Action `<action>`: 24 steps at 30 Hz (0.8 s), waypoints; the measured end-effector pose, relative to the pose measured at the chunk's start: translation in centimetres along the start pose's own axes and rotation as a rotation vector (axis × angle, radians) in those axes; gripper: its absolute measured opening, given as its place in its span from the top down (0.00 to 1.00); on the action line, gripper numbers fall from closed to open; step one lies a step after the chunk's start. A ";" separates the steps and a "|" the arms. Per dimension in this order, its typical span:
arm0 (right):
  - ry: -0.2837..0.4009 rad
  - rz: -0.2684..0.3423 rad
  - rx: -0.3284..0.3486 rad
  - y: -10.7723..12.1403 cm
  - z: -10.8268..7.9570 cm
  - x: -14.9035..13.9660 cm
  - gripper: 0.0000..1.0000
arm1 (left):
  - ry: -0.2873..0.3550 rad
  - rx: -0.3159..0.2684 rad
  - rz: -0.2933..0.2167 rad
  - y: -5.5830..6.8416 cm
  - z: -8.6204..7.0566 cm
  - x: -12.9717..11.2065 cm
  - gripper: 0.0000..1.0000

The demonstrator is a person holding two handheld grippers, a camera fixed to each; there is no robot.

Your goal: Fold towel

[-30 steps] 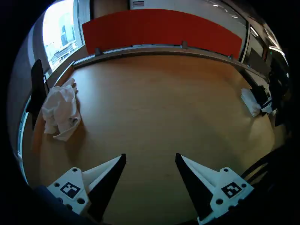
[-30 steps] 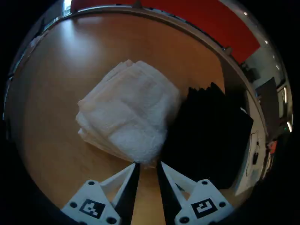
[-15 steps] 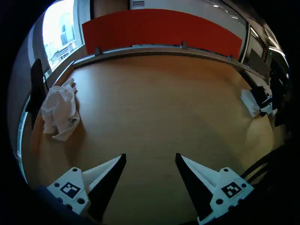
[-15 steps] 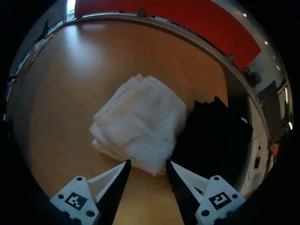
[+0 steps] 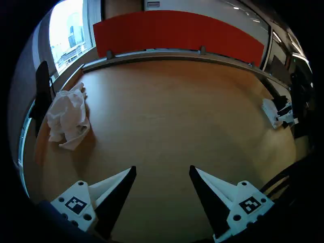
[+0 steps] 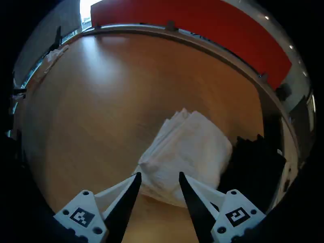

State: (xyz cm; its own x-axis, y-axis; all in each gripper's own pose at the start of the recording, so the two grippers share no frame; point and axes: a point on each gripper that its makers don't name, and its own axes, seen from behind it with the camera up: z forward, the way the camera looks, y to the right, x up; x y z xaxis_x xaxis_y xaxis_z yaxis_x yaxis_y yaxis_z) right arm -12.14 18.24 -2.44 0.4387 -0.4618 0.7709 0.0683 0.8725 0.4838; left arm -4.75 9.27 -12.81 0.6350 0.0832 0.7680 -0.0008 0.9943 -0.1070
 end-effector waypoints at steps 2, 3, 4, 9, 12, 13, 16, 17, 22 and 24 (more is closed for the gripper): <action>0.002 -0.006 0.008 -0.5 0.3 0.4 0.30 | 0.000 0.003 -0.003 -0.2 -0.1 0.0 0.03; 0.003 -0.008 0.011 -0.7 0.4 0.5 0.31 | 0.000 0.004 -0.005 -0.2 -0.1 -0.1 0.03; 0.004 -0.009 0.013 -0.9 0.6 0.6 0.32 | -0.001 0.005 -0.006 -0.3 -0.1 -0.1 0.03; 0.007 -0.012 0.020 -1.5 1.1 1.2 0.41 | -0.004 0.009 -0.012 -0.6 -0.3 -0.4 0.03; 0.005 -0.016 0.017 -1.5 1.4 1.2 0.54 | -0.004 0.011 -0.012 -0.8 -0.3 -0.5 0.03; 0.003 -0.018 0.012 -1.4 1.4 1.2 0.59 | -0.004 0.011 -0.012 -0.8 -0.3 -0.5 0.03; 0.000 -0.021 0.005 -1.3 1.5 1.1 0.73 | -0.004 0.011 -0.013 -0.8 -0.3 -0.4 0.03; 0.001 -0.021 0.006 -1.3 1.5 1.1 0.77 | -0.003 0.010 -0.014 -0.8 -0.3 -0.4 0.03; 0.003 -0.015 0.019 -1.5 1.4 1.2 0.90 | -0.003 0.008 -0.011 -0.7 -0.2 -0.3 0.03; 0.005 -0.013 0.024 -1.5 1.3 1.2 0.92 | -0.002 0.008 -0.010 -0.6 -0.2 -0.3 0.03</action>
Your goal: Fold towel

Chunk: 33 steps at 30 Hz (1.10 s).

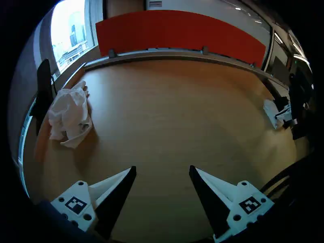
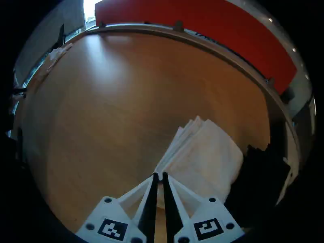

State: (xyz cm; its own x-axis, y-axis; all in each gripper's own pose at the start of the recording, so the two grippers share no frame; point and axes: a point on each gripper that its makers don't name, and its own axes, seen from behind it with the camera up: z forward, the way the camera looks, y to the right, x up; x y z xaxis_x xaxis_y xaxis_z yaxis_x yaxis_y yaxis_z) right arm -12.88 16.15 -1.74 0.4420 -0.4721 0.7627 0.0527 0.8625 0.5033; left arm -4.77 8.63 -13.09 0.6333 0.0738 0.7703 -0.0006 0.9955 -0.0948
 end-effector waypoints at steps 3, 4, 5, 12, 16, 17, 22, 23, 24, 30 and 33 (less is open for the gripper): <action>0.004 0.003 0.009 -0.1 -0.2 0.0 0.92 | 0.004 0.000 0.002 0.0 0.0 0.1 0.03; 0.006 0.004 0.011 -0.1 -0.3 0.1 0.92 | 0.004 0.000 0.002 0.0 0.0 0.1 0.03; 0.008 0.005 0.013 -0.1 -0.5 0.1 0.92 | 0.004 0.000 0.001 0.0 0.0 0.1 0.03; 0.005 0.005 0.038 -0.8 -1.4 -0.5 0.92 | 0.007 0.000 -0.003 0.0 -0.1 0.1 0.03; -0.008 -0.006 0.057 -1.2 -1.9 -1.1 0.92 | 0.009 -0.002 -0.002 0.1 -0.1 0.1 0.03; -0.011 -0.010 0.062 -1.3 -2.0 -1.2 0.92 | 0.009 -0.002 -0.001 0.1 -0.1 0.0 0.03; -0.014 -0.020 0.061 -1.2 -2.3 -1.5 0.92 | 0.010 -0.001 -0.001 0.1 -0.2 -0.1 0.03; -0.011 -0.019 0.060 -1.2 -2.4 -1.4 0.92 | 0.010 -0.001 -0.001 0.1 -0.2 -0.1 0.03; -0.008 -0.017 0.060 -1.1 -2.4 -1.3 0.92 | 0.011 0.000 -0.001 0.0 -0.2 -0.1 0.03; -0.005 -0.004 0.062 -1.1 -2.5 -1.2 0.92 | 0.012 0.000 0.000 0.0 -0.3 0.0 0.03; -0.007 0.000 0.060 -1.2 -2.4 -1.4 0.86 | 0.012 0.001 0.001 0.0 -0.3 0.0 0.03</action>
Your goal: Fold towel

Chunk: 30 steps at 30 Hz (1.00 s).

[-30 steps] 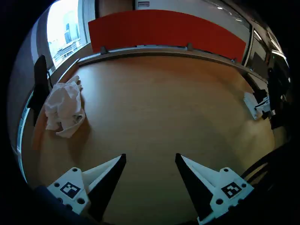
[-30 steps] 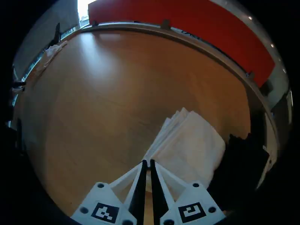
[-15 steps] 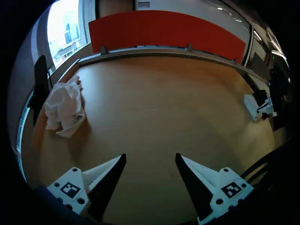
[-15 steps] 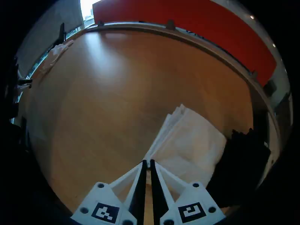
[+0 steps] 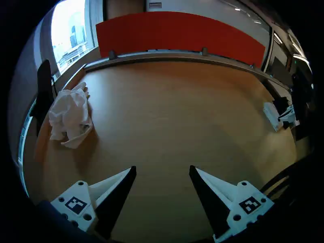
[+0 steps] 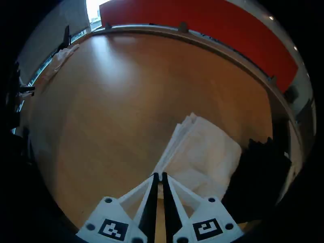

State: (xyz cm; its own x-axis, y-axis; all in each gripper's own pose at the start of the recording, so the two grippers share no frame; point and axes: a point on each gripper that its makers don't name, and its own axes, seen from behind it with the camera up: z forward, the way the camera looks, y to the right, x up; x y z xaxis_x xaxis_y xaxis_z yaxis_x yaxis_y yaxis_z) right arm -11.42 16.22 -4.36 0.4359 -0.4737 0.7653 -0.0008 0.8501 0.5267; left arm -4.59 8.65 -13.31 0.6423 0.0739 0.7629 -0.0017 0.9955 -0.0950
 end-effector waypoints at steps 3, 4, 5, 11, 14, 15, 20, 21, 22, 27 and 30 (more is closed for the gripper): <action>0.001 0.007 0.001 -0.2 0.1 -0.1 0.53 | 0.001 0.000 0.000 -0.1 0.0 0.0 0.03; 0.004 0.010 0.000 -0.2 0.1 -0.1 0.42 | 0.001 0.000 -0.001 -0.1 0.0 0.0 0.03; 0.007 0.014 -0.001 -0.2 0.1 0.0 0.31 | 0.001 0.000 -0.002 -0.1 0.0 0.1 0.03; 0.023 0.033 -0.029 0.2 0.0 0.2 0.10 | 0.006 -0.002 -0.003 -0.1 0.1 0.4 0.03; 0.032 0.043 -0.036 0.3 -0.1 0.3 0.06 | 0.009 -0.003 -0.001 -0.2 0.2 0.5 0.03; 0.035 0.046 -0.038 0.4 -0.1 0.4 0.05 | 0.010 -0.003 0.000 -0.2 0.2 0.6 0.03; 0.050 0.068 -0.054 0.4 -0.2 0.8 0.04 | 0.016 -0.007 -0.003 -0.4 0.4 1.0 0.03; 0.055 0.073 -0.057 0.4 -0.2 0.9 0.04 | 0.017 -0.008 -0.003 -0.4 0.5 1.0 0.03; 0.060 0.081 -0.060 0.3 -0.3 1.0 0.04 | 0.018 -0.008 -0.003 -0.4 0.5 1.2 0.03; 0.093 0.132 -0.078 -0.1 -0.3 1.8 0.04 | 0.026 -0.013 -0.004 -0.5 0.8 1.8 0.03; 0.109 0.177 -0.096 -0.1 -0.3 2.3 0.04 | 0.032 -0.015 -0.005 -0.6 1.0 2.2 0.03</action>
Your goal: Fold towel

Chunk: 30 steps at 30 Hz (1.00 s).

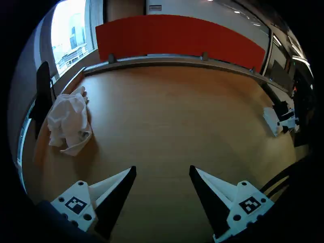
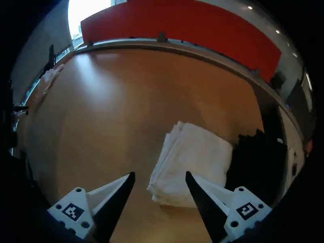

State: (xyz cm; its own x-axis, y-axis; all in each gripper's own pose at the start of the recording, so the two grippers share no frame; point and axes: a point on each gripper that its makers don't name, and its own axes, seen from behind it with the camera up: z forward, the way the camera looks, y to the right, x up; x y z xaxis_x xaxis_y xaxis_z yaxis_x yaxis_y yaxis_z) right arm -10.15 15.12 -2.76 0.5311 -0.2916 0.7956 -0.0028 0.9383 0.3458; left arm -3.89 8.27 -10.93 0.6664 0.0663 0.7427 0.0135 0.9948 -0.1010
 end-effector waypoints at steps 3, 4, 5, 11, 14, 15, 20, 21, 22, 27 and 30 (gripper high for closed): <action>0.011 0.050 -0.020 -0.1 0.0 0.4 0.04 | 0.004 -0.003 0.000 -0.1 0.2 0.4 0.03; 0.016 0.062 -0.023 -0.2 -0.1 0.5 0.04 | 0.005 -0.004 0.000 -0.1 0.2 0.5 0.03; 0.021 0.075 -0.026 -0.2 -0.1 0.5 0.04 | 0.006 -0.006 0.001 -0.1 0.3 0.6 0.03; 0.053 0.110 -0.053 -0.4 -0.5 0.9 0.04 | 0.020 -0.010 -0.001 -0.2 0.7 1.4 0.03; 0.087 0.125 -0.067 -0.5 -0.9 1.5 0.04 | 0.031 -0.013 -0.004 -0.2 0.8 2.0 0.03; 0.099 0.131 -0.070 -0.5 -1.1 1.7 0.04 | 0.035 -0.015 -0.005 -0.2 0.9 2.2 0.03; 0.186 0.167 -0.094 -0.7 -2.4 3.4 0.04 | 0.063 -0.018 -0.006 -0.2 1.1 3.5 0.03; 0.207 0.173 -0.099 -0.7 -2.8 3.8 0.04 | 0.070 -0.018 -0.005 -0.2 1.1 3.8 0.03; 0.230 0.180 -0.102 -0.8 -3.2 4.3 0.04 | 0.078 -0.018 -0.003 -0.2 1.1 4.2 0.03; 0.343 0.217 -0.112 -1.1 -5.1 6.7 0.04 | 0.124 -0.018 -0.004 -0.2 1.1 5.9 0.03; 0.409 0.226 -0.118 -1.4 -6.3 7.9 0.04 | 0.155 -0.016 -0.011 -0.3 1.1 7.0 0.03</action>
State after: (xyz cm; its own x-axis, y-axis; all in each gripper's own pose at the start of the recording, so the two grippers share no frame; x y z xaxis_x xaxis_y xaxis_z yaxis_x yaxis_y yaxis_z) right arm -0.63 12.68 -0.03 0.8181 -0.0027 0.5751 -0.0735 0.9913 0.1092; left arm -0.05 8.48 -4.95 0.7734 0.0413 0.6326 0.0325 0.9940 -0.1047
